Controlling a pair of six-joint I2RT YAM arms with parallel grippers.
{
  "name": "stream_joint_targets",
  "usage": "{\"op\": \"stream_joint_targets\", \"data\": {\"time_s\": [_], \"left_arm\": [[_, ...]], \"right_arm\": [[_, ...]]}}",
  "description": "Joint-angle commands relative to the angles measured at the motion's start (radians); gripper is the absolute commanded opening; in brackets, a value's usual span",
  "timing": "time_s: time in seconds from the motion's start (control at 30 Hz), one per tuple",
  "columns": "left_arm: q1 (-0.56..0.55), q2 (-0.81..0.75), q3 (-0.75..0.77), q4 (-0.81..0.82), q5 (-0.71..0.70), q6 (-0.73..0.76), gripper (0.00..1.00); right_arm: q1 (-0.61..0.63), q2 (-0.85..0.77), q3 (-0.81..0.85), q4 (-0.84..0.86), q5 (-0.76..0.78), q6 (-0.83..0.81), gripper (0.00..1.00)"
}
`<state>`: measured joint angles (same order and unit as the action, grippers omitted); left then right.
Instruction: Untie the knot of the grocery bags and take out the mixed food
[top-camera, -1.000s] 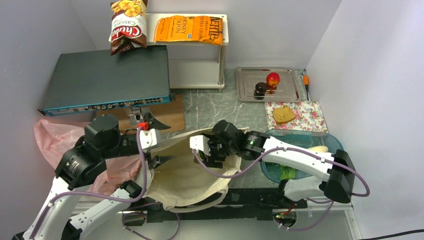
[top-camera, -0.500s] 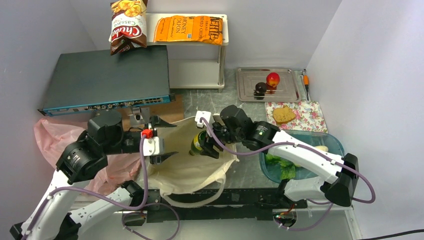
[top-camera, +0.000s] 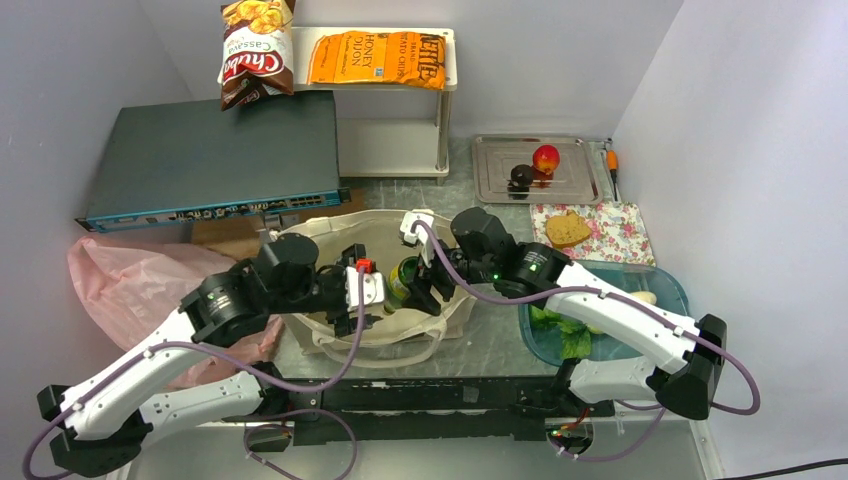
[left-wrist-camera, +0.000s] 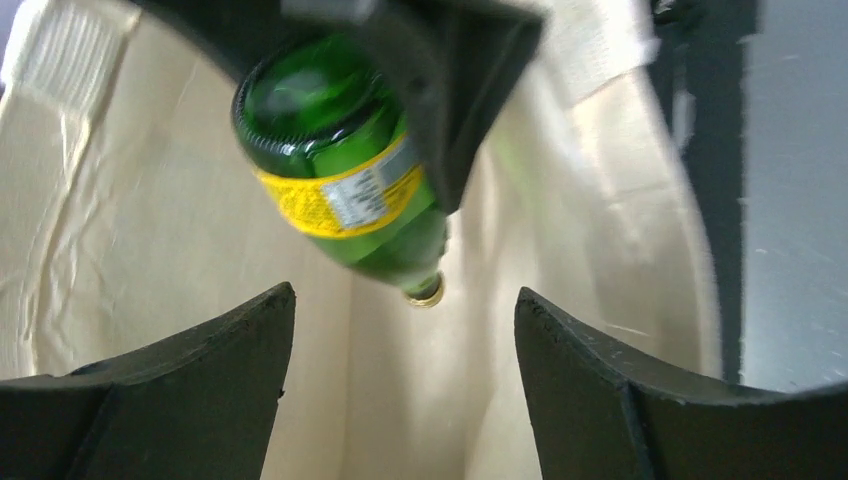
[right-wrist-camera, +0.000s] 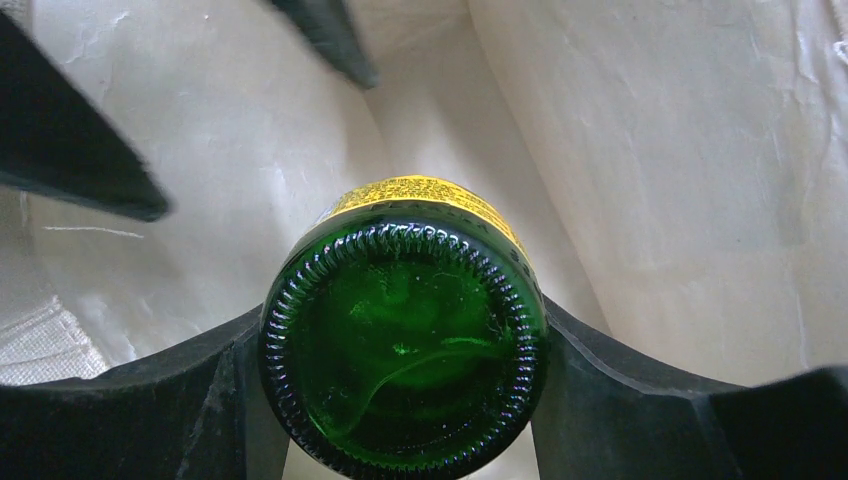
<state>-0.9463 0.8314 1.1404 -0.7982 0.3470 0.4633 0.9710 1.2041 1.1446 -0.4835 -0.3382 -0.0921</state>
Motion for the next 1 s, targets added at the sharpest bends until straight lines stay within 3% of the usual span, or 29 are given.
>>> {"op": "stream_joint_targets", "data": {"time_s": [0.0, 0.17, 0.3, 0.4, 0.6, 0.97], "left_arm": [[0.005, -0.035, -0.067, 0.178, -0.249, -0.098, 0.84], [0.024, -0.018, -0.107, 0.234, -0.253, -0.103, 0.96], [0.034, -0.047, -0.171, 0.285, -0.074, -0.081, 0.99], [0.035, -0.11, -0.282, 0.445, 0.026, -0.065, 0.99], [0.04, -0.079, -0.294, 0.545, -0.151, -0.084, 0.99], [0.061, -0.07, -0.349, 0.607, -0.254, -0.208, 0.99]], "right_arm": [[-0.009, -0.063, 0.08, 0.189, -0.012, 0.022, 0.0], [-0.031, -0.054, 0.123, 0.194, -0.019, 0.037, 0.0], [-0.043, -0.048, 0.149, 0.209, -0.032, 0.078, 0.0], [-0.047, -0.042, 0.171, 0.225, -0.036, 0.119, 0.0], [-0.061, -0.04, 0.219, 0.228, -0.056, 0.193, 0.0], [-0.108, -0.03, 0.278, 0.269, -0.085, 0.304, 0.0]]}}
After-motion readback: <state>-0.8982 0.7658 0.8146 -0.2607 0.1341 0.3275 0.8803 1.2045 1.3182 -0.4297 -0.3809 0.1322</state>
